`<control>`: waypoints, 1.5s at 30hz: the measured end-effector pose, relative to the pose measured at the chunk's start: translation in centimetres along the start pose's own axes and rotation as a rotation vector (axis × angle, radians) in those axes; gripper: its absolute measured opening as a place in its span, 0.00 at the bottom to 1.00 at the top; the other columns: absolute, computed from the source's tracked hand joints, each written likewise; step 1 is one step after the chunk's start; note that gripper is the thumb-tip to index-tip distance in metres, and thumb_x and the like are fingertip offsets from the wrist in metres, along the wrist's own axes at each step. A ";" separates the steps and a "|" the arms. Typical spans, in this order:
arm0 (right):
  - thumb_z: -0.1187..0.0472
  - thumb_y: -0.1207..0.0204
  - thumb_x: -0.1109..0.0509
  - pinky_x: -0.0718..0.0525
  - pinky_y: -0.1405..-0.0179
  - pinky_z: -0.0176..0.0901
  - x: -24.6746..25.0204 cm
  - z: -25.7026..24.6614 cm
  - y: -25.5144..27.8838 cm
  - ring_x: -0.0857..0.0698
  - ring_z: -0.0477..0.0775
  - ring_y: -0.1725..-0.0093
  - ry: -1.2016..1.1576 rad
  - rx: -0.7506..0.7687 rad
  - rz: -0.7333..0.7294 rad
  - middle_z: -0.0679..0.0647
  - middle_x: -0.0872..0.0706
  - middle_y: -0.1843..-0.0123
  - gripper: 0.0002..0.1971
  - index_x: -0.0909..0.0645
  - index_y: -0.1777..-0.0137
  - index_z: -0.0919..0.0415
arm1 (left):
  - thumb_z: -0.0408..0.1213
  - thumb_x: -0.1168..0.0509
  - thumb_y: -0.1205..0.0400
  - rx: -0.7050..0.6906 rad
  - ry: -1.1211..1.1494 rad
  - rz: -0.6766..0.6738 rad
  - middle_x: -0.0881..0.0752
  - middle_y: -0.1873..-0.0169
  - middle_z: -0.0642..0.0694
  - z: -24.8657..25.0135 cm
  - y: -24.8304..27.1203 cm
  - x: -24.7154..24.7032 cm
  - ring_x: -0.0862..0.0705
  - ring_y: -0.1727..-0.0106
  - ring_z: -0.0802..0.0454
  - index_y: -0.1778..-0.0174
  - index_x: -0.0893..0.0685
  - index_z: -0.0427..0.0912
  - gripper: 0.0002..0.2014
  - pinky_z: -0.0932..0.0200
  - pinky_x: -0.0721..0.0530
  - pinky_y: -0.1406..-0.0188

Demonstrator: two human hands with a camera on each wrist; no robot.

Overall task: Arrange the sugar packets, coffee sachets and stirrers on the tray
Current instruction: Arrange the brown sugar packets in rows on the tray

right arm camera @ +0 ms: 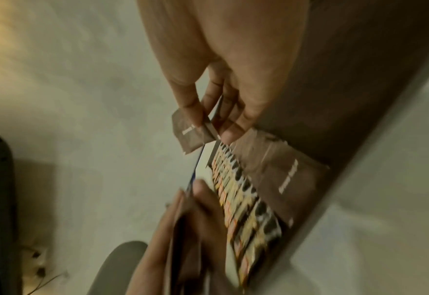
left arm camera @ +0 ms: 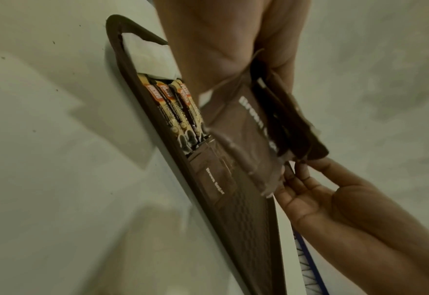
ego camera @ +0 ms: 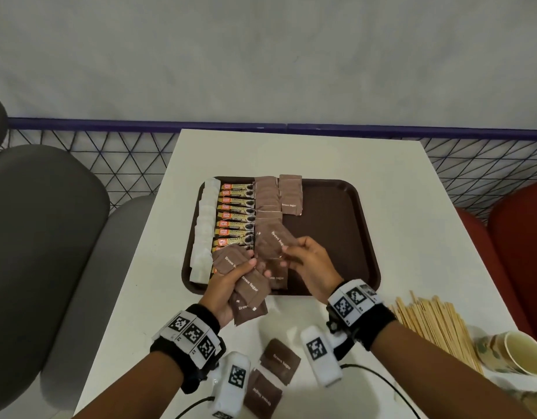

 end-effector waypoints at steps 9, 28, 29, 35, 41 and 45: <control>0.73 0.29 0.31 0.21 0.70 0.37 4.9 -2.9 -11.4 0.21 0.52 0.71 0.562 0.091 0.373 0.60 0.17 0.61 0.15 0.26 0.68 0.53 | 0.30 0.34 0.22 0.009 0.054 0.037 0.13 0.59 0.35 1.1 -0.9 1.8 0.10 0.65 0.45 0.37 0.21 0.37 0.16 0.53 0.10 0.65; 0.69 0.28 0.29 0.20 0.47 0.47 3.6 -1.7 -16.1 0.17 0.63 0.44 0.848 0.106 0.521 0.64 0.18 0.43 0.11 0.23 0.47 0.65 | 0.35 0.33 0.22 -0.075 0.038 0.065 0.13 0.59 0.39 3.8 -2.0 3.5 0.10 0.60 0.45 0.42 0.22 0.41 0.13 0.53 0.11 0.62; 0.69 0.28 0.29 0.22 0.47 0.47 3.6 -1.7 -15.8 0.19 0.63 0.44 0.854 0.158 0.527 0.64 0.20 0.42 0.13 0.24 0.44 0.66 | 0.35 0.33 0.22 -0.077 0.042 0.068 0.13 0.60 0.39 3.8 -2.0 3.4 0.10 0.60 0.45 0.42 0.22 0.42 0.13 0.53 0.11 0.62; 0.67 0.27 0.31 0.22 0.47 0.43 1.1 -1.2 -11.5 0.22 0.56 0.47 0.822 0.466 0.341 0.57 0.24 0.49 0.09 0.27 0.49 0.60 | 0.35 0.34 0.21 -0.079 0.050 0.069 0.14 0.61 0.40 3.7 -2.0 2.6 0.10 0.60 0.46 0.46 0.23 0.42 0.10 0.51 0.11 0.63; 0.55 0.23 0.33 0.24 0.61 0.29 -2.3 0.6 -4.3 0.23 0.39 0.63 0.694 0.256 -0.237 0.45 0.23 0.60 0.07 0.28 0.55 0.55 | 0.35 0.35 0.19 -0.156 -0.031 0.113 0.12 0.62 0.41 3.3 -1.9 1.7 0.11 0.63 0.47 0.56 0.19 0.44 0.02 0.49 0.13 0.60; 0.55 0.27 0.27 0.21 0.73 0.34 -3.5 2.4 -1.7 0.21 0.42 0.73 0.597 -0.001 -0.414 0.50 0.21 0.63 0.14 0.32 0.56 0.53 | 0.35 0.37 0.18 -0.204 -0.060 0.097 0.13 0.67 0.41 3.0 -1.1 0.8 0.13 0.66 0.46 0.65 0.14 0.44 0.11 0.49 0.14 0.62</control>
Point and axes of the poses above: each hand's wrist, its own y-axis away from the middle knuckle, its own x-axis out of the back of the hand, z = x × y, the point moved 1 cm from there along -y, towards the middle knuckle
